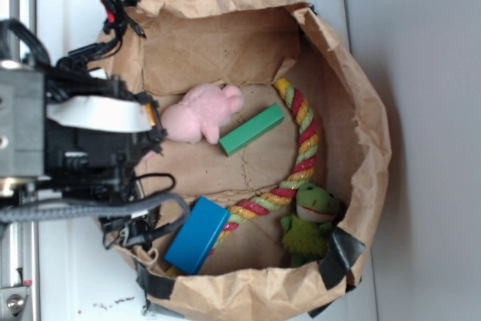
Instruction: Grab the green block.
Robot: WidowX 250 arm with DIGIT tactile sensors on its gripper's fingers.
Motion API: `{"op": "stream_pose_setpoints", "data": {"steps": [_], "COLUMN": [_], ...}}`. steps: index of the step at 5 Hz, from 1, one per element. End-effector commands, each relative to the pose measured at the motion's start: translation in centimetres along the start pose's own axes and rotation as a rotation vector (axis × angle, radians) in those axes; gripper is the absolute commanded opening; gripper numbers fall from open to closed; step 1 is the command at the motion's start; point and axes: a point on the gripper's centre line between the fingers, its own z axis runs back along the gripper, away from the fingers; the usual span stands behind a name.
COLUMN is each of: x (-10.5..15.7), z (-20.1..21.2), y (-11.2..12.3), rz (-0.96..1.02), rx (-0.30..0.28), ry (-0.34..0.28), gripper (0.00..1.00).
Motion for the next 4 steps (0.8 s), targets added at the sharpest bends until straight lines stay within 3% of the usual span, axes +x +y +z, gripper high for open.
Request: {"op": "stream_pose_setpoints", "data": {"steps": [1,4], "x": [4.3,7.4], "z": [-0.3,-2.4], "y": [0.4,1.6], "rz": [0.026,0.076], "rx": [-0.008,0.04], "ry": [-0.035,-0.085], "gripper": [1.0,1.0]}}
